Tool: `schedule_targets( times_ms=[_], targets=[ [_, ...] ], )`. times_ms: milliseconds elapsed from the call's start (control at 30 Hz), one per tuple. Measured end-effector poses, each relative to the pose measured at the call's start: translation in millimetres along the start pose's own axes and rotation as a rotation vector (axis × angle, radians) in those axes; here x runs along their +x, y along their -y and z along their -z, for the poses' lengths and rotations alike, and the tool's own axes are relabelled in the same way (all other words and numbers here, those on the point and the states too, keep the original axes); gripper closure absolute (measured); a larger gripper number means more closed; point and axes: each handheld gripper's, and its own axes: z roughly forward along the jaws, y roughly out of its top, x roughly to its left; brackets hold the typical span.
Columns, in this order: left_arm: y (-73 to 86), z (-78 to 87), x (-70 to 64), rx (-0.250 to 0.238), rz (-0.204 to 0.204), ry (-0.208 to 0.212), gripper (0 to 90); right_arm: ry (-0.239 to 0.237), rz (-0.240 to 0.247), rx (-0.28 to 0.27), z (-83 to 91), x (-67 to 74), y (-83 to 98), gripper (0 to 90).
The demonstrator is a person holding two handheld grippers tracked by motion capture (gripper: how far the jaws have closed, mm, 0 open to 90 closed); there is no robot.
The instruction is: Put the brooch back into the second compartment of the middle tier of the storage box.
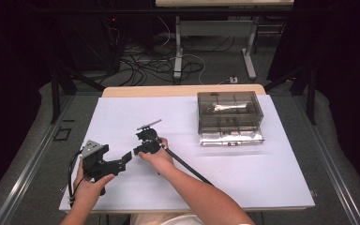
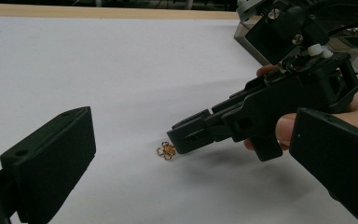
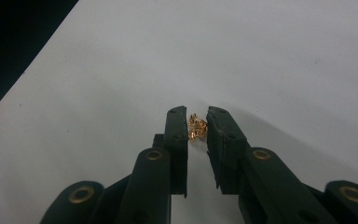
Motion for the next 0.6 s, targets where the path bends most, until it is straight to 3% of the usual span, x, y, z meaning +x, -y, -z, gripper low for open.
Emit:
schedule_targets(
  times_ms=[67,100,200,233,600],
  targets=[
    [0.0,0.4,0.0,0.002,0.002,0.000,0.4,-0.007,-0.001,-0.024,-2.8,0.1,1.0,79.3],
    [0.1,0.5,0.0,0.003,0.002,0.000,0.4,-0.003,0.002,0.006,-1.3,0.6,0.2,79.5],
    [0.2,0.8,0.1,0.003,0.002,-0.001,0.4,-0.015,-0.006,-0.011,-3.6,1.5,1.0,80.5],
    [0.2,0.9,0.1,0.003,0.002,-0.001,0.4,0.000,0.009,0.016,-2.3,0.9,0.3,80.8],
    [0.6,0.2,-0.2,-0.002,0.002,-0.002,0.4,0.003,0.006,0.028,-6.5,2.7,1.7,83.9]
  ],
)
